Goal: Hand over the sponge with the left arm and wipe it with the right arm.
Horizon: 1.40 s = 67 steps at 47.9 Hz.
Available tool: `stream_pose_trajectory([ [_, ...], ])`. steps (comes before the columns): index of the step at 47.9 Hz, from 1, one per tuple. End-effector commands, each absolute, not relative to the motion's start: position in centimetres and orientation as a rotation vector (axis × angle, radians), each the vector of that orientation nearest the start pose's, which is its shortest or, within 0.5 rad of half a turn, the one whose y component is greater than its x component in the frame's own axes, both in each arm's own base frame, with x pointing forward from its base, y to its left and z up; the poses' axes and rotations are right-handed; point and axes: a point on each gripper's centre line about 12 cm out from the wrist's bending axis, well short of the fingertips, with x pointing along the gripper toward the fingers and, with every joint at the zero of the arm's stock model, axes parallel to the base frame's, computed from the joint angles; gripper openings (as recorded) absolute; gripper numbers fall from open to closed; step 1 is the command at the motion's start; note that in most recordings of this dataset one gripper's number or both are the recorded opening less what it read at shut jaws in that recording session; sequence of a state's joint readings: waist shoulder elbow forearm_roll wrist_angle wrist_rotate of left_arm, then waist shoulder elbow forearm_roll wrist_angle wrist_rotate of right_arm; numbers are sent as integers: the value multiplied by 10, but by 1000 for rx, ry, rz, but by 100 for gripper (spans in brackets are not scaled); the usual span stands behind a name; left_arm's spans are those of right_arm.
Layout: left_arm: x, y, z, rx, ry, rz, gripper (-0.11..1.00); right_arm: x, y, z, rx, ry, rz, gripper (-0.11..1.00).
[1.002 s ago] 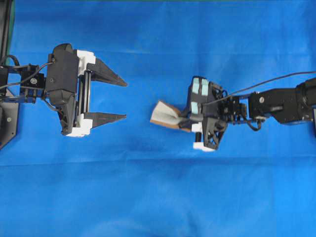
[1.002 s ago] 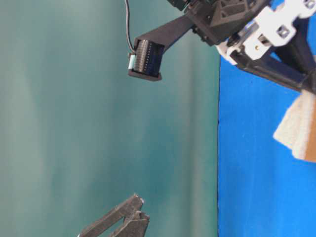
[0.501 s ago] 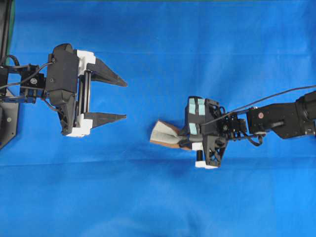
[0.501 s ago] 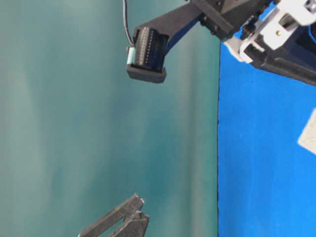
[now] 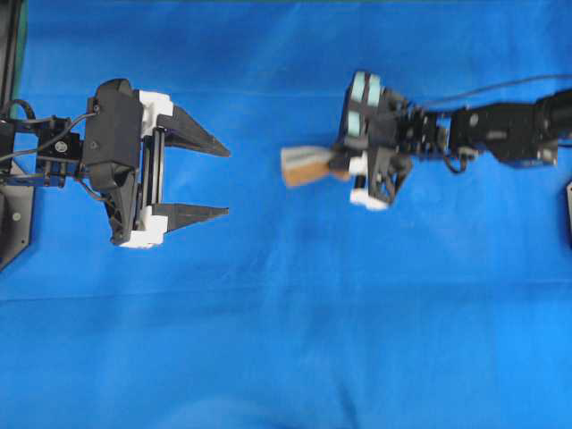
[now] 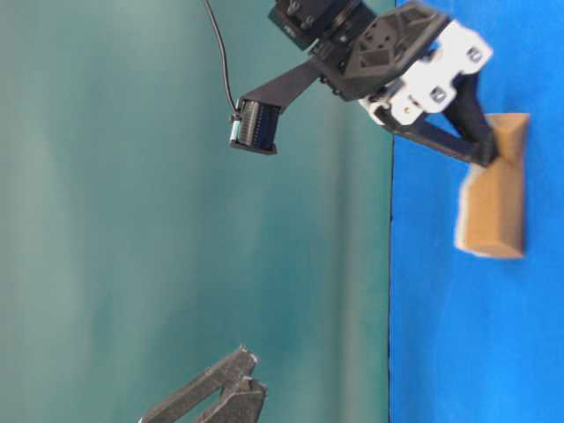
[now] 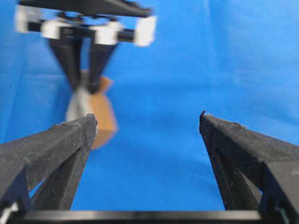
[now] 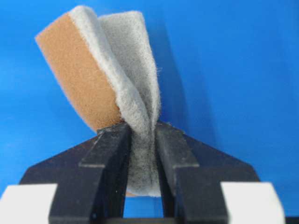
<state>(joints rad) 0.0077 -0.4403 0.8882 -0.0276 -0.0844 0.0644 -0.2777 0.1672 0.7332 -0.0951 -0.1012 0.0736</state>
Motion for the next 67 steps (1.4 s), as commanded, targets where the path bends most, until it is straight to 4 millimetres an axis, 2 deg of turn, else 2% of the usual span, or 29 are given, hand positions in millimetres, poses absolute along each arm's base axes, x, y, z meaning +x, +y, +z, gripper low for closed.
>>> stream_pose_trajectory([
  [1,308,2,258,36,339,2,89,361,-129,105,99,760,-305,24],
  [10,308,2,258,36,339,2,89,359,-137,107,98,750,-321,24],
  [17,308,2,258,37,341,2,89,363,-125,106,97,748,-295,24],
  [26,308,2,258,36,339,2,89,373,-78,102,99,762,-198,23],
  [39,309,2,258,37,339,2,89,384,8,103,113,763,-27,23],
  [45,309,2,259,36,338,2,89,388,38,106,120,757,30,23],
  [49,309,2,259,42,333,1,89,390,50,106,123,760,54,23],
  [59,309,2,260,45,328,1,89,391,53,103,119,804,55,23],
  [67,309,2,260,44,328,2,89,392,29,102,124,813,4,23],
])
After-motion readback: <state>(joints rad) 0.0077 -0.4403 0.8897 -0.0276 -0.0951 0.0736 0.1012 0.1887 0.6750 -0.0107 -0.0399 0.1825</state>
